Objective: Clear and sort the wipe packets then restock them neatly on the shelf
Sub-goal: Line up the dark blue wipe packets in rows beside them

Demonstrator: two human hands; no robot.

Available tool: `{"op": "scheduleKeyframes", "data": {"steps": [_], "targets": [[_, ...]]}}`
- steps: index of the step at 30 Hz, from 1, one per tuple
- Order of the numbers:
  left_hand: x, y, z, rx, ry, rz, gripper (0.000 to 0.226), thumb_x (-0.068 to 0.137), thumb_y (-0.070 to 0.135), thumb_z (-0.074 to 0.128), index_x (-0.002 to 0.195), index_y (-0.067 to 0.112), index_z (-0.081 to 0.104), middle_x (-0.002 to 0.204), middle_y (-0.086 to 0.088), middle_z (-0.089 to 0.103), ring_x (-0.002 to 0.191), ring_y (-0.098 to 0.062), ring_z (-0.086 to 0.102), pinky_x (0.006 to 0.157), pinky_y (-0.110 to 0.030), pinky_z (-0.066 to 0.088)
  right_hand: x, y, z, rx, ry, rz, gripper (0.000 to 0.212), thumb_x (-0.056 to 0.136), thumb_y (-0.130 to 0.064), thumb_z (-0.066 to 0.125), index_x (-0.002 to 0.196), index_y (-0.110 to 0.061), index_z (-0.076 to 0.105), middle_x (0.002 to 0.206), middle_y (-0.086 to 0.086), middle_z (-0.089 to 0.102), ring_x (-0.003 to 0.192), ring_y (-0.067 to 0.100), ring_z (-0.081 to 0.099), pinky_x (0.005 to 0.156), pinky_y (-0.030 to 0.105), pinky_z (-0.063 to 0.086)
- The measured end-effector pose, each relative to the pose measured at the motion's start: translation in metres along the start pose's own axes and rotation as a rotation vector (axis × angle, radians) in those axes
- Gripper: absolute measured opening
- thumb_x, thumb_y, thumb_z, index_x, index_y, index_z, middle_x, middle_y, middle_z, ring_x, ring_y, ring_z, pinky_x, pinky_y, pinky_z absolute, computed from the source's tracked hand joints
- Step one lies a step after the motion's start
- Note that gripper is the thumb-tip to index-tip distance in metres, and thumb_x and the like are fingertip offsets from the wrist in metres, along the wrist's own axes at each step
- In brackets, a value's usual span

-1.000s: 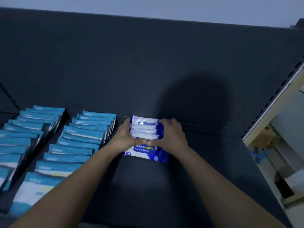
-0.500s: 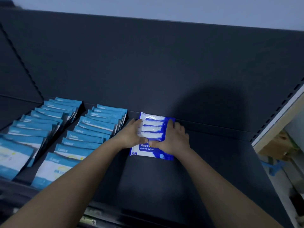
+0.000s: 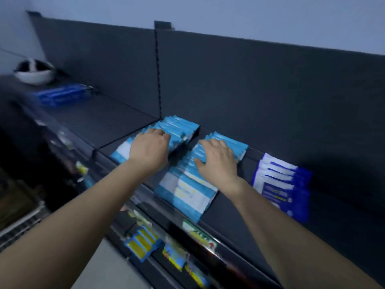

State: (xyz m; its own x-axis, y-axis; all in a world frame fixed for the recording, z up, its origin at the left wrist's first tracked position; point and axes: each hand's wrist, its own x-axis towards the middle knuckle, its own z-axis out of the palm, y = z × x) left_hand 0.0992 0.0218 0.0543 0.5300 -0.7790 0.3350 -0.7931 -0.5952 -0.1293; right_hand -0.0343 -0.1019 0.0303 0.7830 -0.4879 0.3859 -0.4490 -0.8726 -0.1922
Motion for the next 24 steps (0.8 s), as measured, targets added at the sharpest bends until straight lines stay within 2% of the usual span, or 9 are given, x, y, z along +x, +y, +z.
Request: {"op": "scheduleKeyframes", "data": {"steps": [7,10,14,19,24], "targets": [[-0.102,-0.179,-0.005,0.136,-0.09,-0.268,0.027,0.087,0.017,0.048,0.112,0.018,0.057,0.116,-0.001,0.057,0.115,-0.024,0.05,0.084,-0.034,0.042,0.031,-0.179,0.044,0.067,-0.131,-0.28,0.045,0.089,-0.04,0.057,0.129,-0.02,0.051,0.126,0.003,0.053,0.12,0.027,0.043,0.096,0.038,0.035],[-0.151,-0.249,-0.003,0.168,-0.141,-0.368,0.026,0.086,0.023,0.053,0.111,0.021,0.059,0.116,0.001,0.058,0.114,-0.022,0.051,0.082,-0.032,0.042,0.031,-0.255,0.069,0.104,-0.169,-0.388,0.042,0.088,-0.04,0.059,0.125,-0.021,0.053,0.124,0.003,0.054,0.119,0.027,0.044,0.094,0.037,0.036],[-0.214,-0.327,0.0,0.187,-0.191,-0.486,0.019,0.084,0.031,0.054,0.097,0.023,0.064,0.105,0.0,0.064,0.103,-0.023,0.056,0.081,-0.035,0.049,0.026,-0.347,0.107,0.131,-0.246,-0.486,0.039,0.088,-0.039,0.058,0.122,-0.02,0.053,0.12,0.003,0.054,0.119,0.027,0.046,0.093,0.036,0.037],[-0.274,-0.408,0.001,0.185,-0.235,-0.625,0.027,0.09,0.026,0.05,0.113,0.021,0.062,0.113,-0.002,0.062,0.109,-0.024,0.054,0.08,-0.032,0.044,0.025,-0.449,0.146,0.166,-0.364,-0.59,0.045,0.089,-0.041,0.058,0.13,-0.022,0.049,0.125,0.004,0.053,0.122,0.027,0.043,0.097,0.038,0.037],[-0.305,-0.483,0.01,0.174,-0.265,-0.743,0.027,0.09,0.024,0.05,0.115,0.021,0.06,0.114,-0.003,0.059,0.11,-0.024,0.052,0.082,-0.036,0.045,0.045,-0.533,0.179,0.164,-0.408,-0.701,0.047,0.09,-0.042,0.058,0.132,-0.022,0.049,0.125,0.004,0.054,0.119,0.028,0.044,0.097,0.04,0.038]]}}
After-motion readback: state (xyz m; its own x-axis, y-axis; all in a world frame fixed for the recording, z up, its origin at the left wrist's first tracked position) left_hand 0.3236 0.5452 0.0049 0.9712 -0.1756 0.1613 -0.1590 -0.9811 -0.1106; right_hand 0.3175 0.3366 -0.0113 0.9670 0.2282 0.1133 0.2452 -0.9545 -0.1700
